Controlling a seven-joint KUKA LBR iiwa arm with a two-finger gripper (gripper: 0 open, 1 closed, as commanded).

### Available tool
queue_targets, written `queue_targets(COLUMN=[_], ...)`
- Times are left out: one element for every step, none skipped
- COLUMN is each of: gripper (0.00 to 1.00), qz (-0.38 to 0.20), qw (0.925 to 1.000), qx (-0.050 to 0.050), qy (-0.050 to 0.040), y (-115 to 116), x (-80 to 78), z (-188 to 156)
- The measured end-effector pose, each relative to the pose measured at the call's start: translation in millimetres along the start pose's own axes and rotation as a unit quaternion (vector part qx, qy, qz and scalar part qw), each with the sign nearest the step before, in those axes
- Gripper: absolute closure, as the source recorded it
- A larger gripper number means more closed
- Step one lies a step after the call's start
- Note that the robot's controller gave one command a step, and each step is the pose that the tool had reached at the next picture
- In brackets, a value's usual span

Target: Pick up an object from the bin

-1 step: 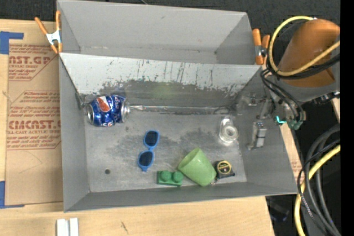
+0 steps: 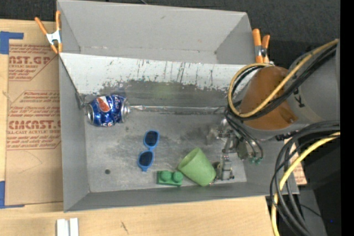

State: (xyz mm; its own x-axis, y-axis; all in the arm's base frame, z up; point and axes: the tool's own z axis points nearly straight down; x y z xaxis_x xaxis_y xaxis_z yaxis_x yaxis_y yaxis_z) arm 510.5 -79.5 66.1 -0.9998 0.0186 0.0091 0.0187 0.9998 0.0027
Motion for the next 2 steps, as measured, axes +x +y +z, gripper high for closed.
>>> queue_targets(gripper=[0.0,1.0], qz=[-0.047,-0.045], qw=[0.9989,0.999], qx=[0.0,0.001], qy=[-0.0038,-0.0039], y=[64.5,60.9], x=[16.7,16.4], z=[-2.8,-3.3])
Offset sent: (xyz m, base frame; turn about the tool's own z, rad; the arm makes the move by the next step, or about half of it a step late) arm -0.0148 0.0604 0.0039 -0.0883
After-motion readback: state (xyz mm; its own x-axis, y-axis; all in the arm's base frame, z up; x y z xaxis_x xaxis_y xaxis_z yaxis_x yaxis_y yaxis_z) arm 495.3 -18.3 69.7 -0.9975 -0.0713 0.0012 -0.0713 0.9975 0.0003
